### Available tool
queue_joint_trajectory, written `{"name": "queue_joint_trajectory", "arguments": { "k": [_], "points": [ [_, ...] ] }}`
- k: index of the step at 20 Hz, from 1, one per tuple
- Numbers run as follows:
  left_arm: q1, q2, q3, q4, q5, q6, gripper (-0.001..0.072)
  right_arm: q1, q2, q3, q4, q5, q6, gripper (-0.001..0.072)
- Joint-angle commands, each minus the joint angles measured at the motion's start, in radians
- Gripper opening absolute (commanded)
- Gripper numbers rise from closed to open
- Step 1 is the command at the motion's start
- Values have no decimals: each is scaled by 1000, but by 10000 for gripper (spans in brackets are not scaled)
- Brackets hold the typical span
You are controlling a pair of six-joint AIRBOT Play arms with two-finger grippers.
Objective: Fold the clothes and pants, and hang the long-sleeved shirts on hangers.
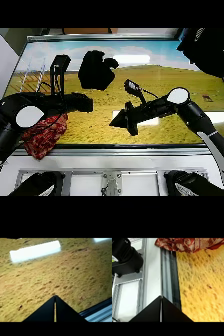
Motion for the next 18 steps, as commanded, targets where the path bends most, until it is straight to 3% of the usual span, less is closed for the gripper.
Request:
{"name": "queue_joint_trajectory", "arguments": {
  "k": [1,14,15,16,17,18],
  "points": [
    [-1,0,0,0,1,0,13,1,0,0,0,0,0,8],
    [-1,0,0,8,3,14,14,1,0,0,0,0,0,8],
    [2,0,0,35,10,64,138,1,0,0,0,0,0,8],
    [12,0,0,82,-2,112,648,1,0,0,0,0,0,8],
    [32,-1,0,149,-27,115,715,1,0,0,0,0,0,8],
    [60,-4,-1,236,-82,115,715,1,0,0,0,0,0,8]
  ]
}}
